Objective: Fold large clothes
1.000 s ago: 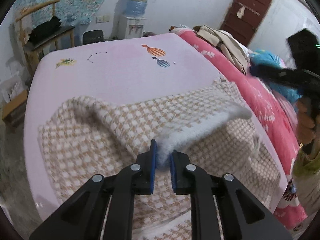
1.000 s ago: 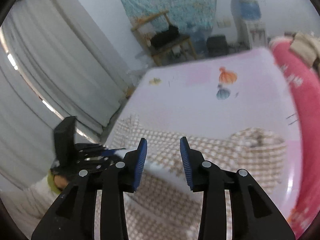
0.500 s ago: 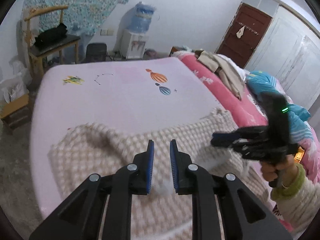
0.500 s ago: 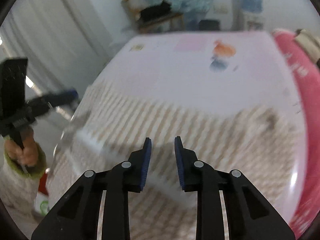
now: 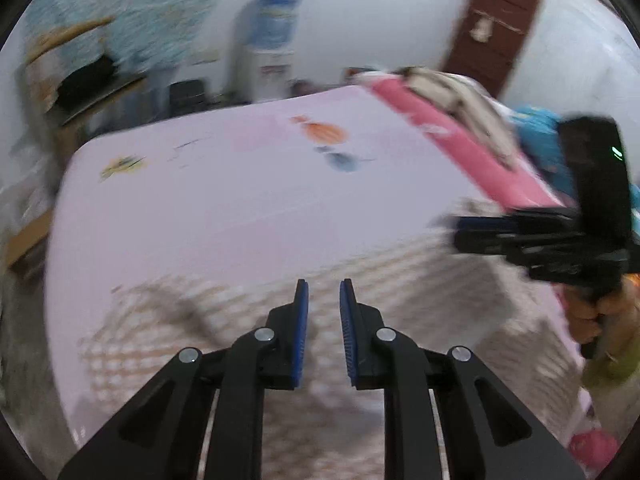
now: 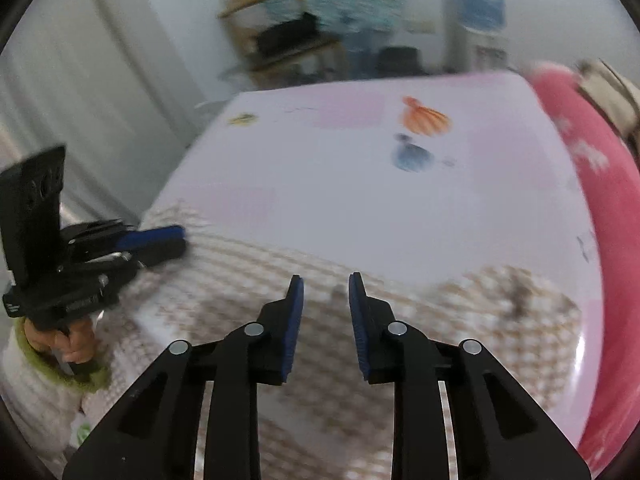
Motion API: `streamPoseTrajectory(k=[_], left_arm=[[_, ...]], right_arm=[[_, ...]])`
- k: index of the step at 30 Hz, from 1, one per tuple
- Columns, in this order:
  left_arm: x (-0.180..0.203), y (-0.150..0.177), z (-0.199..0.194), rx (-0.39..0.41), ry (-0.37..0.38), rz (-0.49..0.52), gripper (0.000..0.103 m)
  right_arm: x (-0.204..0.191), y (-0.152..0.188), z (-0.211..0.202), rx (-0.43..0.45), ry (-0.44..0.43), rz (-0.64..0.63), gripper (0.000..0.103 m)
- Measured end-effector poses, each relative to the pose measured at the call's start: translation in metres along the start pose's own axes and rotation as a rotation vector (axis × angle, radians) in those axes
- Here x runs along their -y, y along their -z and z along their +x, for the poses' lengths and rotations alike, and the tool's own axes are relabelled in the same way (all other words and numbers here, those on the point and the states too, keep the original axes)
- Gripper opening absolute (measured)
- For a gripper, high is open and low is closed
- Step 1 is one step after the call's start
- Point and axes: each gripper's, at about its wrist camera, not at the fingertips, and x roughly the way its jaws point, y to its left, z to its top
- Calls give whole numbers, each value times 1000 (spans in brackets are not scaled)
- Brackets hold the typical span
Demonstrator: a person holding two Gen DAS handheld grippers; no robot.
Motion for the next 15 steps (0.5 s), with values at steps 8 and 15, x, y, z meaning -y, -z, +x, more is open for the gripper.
streamPoseTrajectory(k=[8, 15], left_arm=[[18, 34, 20, -110, -52, 62, 16], [24, 73, -18, -105, -122, 49, 17]], right_arm=[[-10, 36, 15, -57, 83, -98, 31], [-3, 89, -19, -21, 180, -121, 31]])
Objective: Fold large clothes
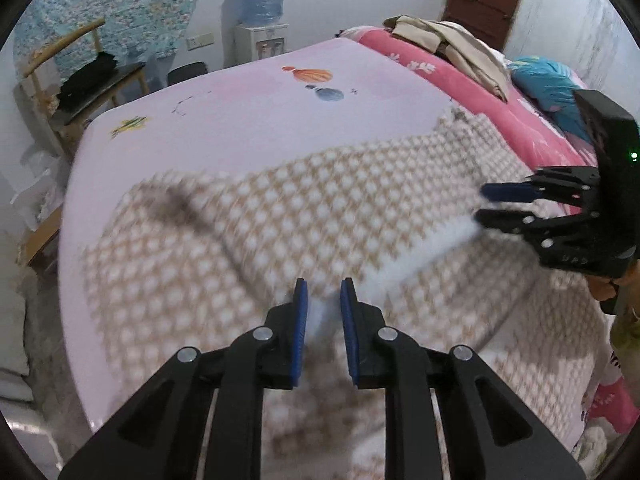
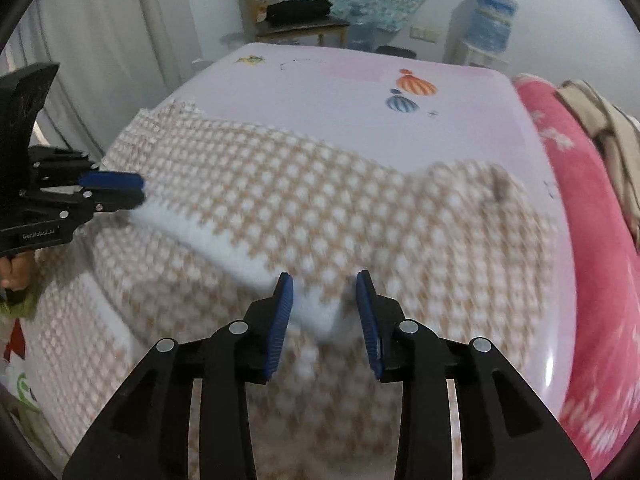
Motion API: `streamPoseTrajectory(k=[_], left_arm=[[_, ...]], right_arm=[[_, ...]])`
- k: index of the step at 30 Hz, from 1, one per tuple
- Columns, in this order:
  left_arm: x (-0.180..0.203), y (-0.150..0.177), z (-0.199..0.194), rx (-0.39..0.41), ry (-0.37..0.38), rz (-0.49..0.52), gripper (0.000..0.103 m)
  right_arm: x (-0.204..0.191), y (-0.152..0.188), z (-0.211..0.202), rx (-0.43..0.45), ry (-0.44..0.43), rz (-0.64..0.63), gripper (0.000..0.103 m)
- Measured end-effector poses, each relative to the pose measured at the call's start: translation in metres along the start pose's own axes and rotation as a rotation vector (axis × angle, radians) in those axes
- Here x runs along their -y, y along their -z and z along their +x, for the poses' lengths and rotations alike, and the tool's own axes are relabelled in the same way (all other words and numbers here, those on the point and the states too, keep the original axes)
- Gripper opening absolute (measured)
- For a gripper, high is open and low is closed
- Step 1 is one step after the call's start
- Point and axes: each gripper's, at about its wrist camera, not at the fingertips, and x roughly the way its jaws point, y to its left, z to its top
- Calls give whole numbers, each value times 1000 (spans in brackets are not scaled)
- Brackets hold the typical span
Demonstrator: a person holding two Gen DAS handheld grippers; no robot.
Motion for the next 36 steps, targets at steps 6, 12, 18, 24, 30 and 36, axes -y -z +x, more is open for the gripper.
streamPoseTrajectory(k=[6, 12, 18, 24, 30, 36], left_arm=[[-2, 35, -48, 78, -29, -109, 31], [-10, 85, -87, 105, -92, -210, 53], [-16, 131, -109, 99, -192, -283, 64], [-26, 160, -113, 121, -244, -346, 64], [-39, 166, -109, 162, -243, -372, 64], [-54, 158, -98, 179, -134, -407, 50]], right_arm=[[-11, 13, -42, 24, 8, 129, 51], [-38, 58, -80, 84, -102, 221, 68], [-63, 94, -78, 41, -128, 222, 69], [-73, 118, -62, -2, -92, 231, 71], [-64, 119, -57, -11, -135, 293, 72], [-66, 120, -57, -8, -127, 304, 72]])
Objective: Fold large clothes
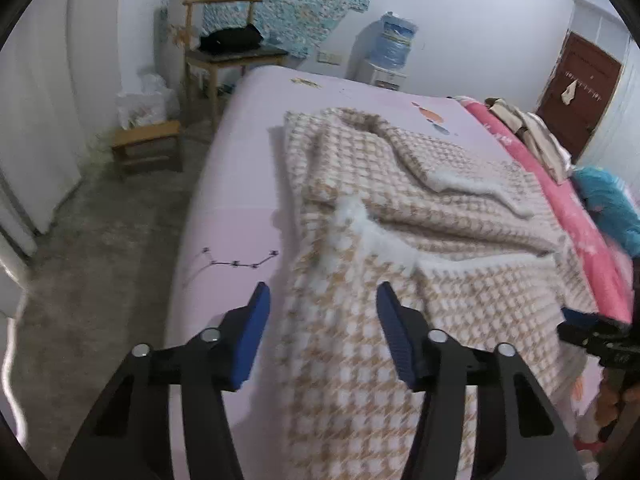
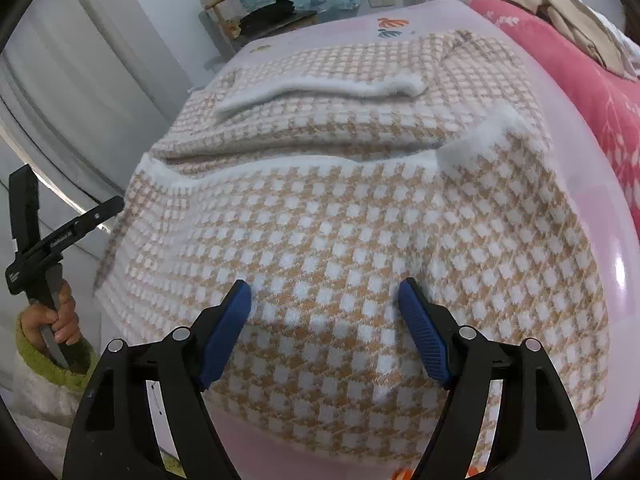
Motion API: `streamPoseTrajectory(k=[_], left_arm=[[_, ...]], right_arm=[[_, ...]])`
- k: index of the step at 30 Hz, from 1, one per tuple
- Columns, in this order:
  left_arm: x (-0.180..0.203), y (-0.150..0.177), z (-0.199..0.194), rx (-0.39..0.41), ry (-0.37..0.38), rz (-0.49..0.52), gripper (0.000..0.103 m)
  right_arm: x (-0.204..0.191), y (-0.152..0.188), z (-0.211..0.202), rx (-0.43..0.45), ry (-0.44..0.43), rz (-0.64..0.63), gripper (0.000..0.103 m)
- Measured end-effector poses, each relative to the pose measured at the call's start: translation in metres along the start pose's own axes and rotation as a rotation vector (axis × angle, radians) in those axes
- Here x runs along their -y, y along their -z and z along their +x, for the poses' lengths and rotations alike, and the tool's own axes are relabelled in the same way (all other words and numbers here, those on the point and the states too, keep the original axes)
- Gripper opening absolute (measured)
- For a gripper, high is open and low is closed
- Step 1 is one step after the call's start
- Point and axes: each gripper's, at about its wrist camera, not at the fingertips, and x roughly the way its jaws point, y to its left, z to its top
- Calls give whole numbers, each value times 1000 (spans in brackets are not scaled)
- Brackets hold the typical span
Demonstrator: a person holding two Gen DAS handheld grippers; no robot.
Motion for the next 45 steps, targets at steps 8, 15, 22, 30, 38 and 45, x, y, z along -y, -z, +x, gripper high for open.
streamPoseTrajectory(k=[8, 15, 22, 30, 38, 45], left_arm=[[-2, -9, 22, -37, 45, 7, 36], [18, -3, -1, -20, 112, 85, 34], [9, -8, 26, -88, 55, 41, 34], [11, -17, 42, -132, 3, 26, 34], [37, 0, 42, -144, -107, 140, 34], [47, 3, 43, -131, -189, 181, 35]], right_arm=[[-1, 1, 0, 0, 5, 1, 72], [-1, 1, 0, 0, 2, 3, 73], [-1, 1, 1, -1, -1, -2, 73], [-1, 2, 1, 2, -6, -2, 74], [13, 6, -24, 44, -7, 16, 73], [73, -8, -68, 166, 63, 134, 58]])
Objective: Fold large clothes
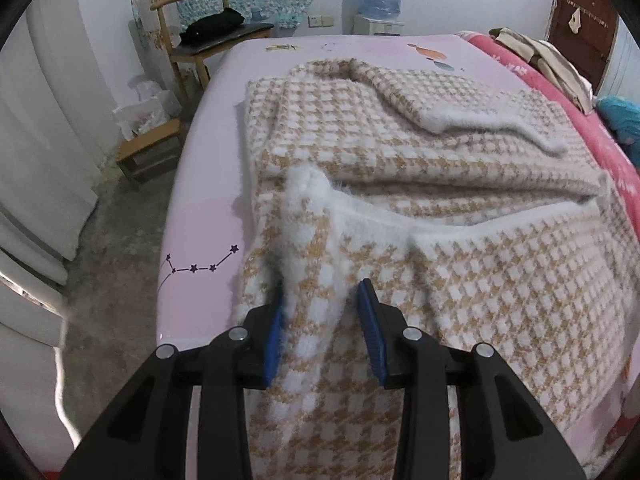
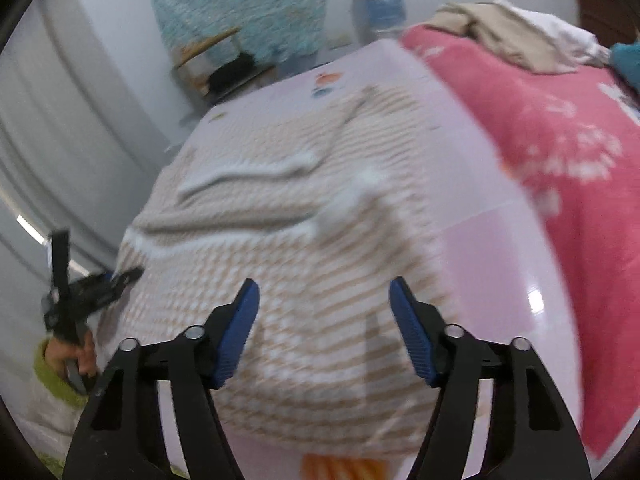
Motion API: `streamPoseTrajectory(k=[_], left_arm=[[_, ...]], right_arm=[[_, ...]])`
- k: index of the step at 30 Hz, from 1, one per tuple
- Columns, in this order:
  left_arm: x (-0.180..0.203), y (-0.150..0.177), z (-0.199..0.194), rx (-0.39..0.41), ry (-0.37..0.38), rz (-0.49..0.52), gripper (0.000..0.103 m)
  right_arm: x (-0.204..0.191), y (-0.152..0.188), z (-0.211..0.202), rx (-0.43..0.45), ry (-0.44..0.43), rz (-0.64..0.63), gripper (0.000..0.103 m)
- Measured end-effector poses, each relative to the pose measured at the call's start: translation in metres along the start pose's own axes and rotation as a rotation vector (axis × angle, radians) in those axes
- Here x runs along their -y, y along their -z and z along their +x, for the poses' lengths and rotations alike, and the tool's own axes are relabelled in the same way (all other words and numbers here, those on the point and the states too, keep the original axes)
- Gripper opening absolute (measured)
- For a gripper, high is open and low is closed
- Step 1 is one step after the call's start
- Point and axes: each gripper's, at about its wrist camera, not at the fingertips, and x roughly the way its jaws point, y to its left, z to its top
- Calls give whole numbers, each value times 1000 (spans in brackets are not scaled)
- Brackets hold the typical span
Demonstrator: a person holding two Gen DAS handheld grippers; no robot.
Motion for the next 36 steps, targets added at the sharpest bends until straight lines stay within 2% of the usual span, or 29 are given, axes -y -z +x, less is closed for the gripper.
streamPoseTrajectory(k=[4, 12, 21, 36], left_arm=[[3, 0, -1, 4, -26, 7, 35], [5, 0, -1, 3, -44, 1, 35], [7, 0, -1, 4, -50, 10, 35], [7, 0, -1, 4, -50, 10, 35]], right_arm=[[17, -21, 17, -35, 76, 5, 45], [22, -34, 44, -81, 80, -19, 33], [27, -15, 28, -129, 66, -15, 31], [19, -32, 53, -147, 96, -50, 31]])
